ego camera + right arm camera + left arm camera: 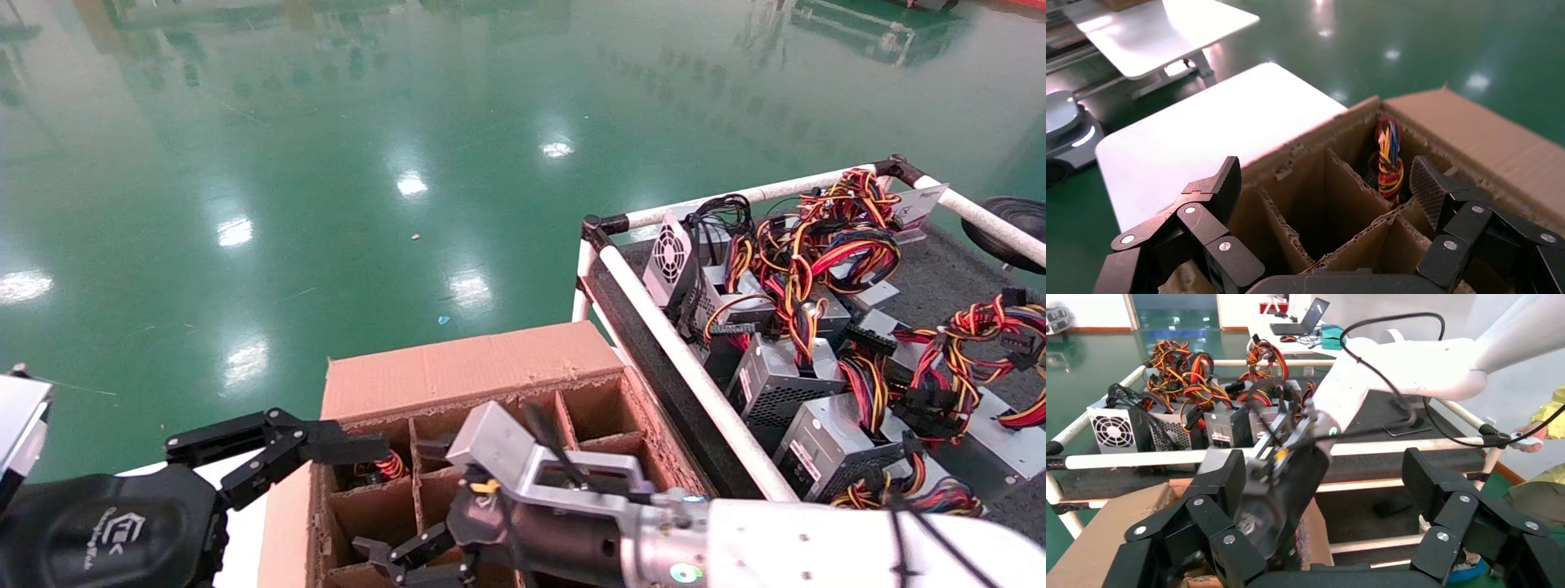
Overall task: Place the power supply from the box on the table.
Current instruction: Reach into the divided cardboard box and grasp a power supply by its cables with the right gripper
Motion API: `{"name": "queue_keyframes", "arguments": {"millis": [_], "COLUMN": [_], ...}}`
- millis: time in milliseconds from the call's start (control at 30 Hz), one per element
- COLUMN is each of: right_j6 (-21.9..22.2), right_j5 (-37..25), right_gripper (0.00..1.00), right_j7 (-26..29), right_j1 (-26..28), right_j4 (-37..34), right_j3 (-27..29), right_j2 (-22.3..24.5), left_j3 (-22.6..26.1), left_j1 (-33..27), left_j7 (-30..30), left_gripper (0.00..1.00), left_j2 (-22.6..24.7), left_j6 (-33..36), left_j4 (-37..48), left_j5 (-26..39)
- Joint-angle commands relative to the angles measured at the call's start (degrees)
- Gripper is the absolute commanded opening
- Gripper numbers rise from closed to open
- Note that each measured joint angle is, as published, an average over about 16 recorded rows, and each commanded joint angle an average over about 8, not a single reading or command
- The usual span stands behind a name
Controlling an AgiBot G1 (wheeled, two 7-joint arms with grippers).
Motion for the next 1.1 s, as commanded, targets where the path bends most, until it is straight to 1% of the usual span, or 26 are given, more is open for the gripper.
{"name": "queue_keyframes", "arguments": {"millis": [33, 133, 167, 200, 233, 400, 433, 467, 500, 833, 1100], "right_j6": [2.1, 3.9, 4.3, 4.6, 4.9, 6.4, 6.7, 7.0, 7.2, 8.6, 9.5], "right_j5": [-2.1, -4.1, -4.6, -5.0, -5.4, -6.8, -7.1, -7.3, -7.6, -8.9, -9.7], "right_gripper": [1.00, 1.00, 0.98, 0.92, 0.81, 0.18, 0.07, 0.01, 0.00, 0.00, 0.00], "right_j7": [1.3, 2.6, 2.9, 3.2, 3.4, 4.3, 4.5, 4.7, 4.9, 6.1, 5.9], "right_j1": [0.0, 0.3, 0.4, 0.6, 0.7, 1.0, 1.0, 1.0, 1.0, 1.4, 2.3], "right_j4": [-0.5, -1.3, -1.6, -1.9, -2.2, -3.7, -4.0, -4.3, -4.6, -6.6, -9.8], "right_j3": [-0.8, -1.6, -1.8, -2.0, -2.2, -2.8, -2.9, -3.0, -3.2, -3.9, -4.4], "right_j2": [-1.4, -2.9, -3.3, -3.7, -4.1, -5.8, -6.1, -6.4, -6.6, -8.8, -10.9], "left_j3": [0.0, 0.0, 0.0, 0.0, 0.0, 0.0, 0.0, 0.0, 0.0, 0.0, 0.0], "left_j1": [0.0, 0.0, 0.0, 0.0, 0.0, 0.0, 0.0, 0.0, 0.0, 0.0, 0.0], "left_j7": [0.0, 0.0, 0.0, 0.0, 0.0, 0.0, 0.0, 0.0, 0.0, 0.0, 0.0], "left_gripper": [1.00, 1.00, 1.00, 1.00, 1.00, 1.00, 1.00, 1.00, 1.00, 1.00, 1.00], "left_j2": [0.0, 0.0, 0.0, 0.0, 0.0, 0.0, 0.0, 0.0, 0.0, 0.0, 0.0], "left_j6": [0.0, 0.0, 0.0, 0.0, 0.0, 0.0, 0.0, 0.0, 0.0, 0.0, 0.0], "left_j4": [0.0, 0.0, 0.0, 0.0, 0.0, 0.0, 0.0, 0.0, 0.0, 0.0, 0.0], "left_j5": [0.0, 0.0, 0.0, 0.0, 0.0, 0.0, 0.0, 0.0, 0.0, 0.0, 0.0]}}
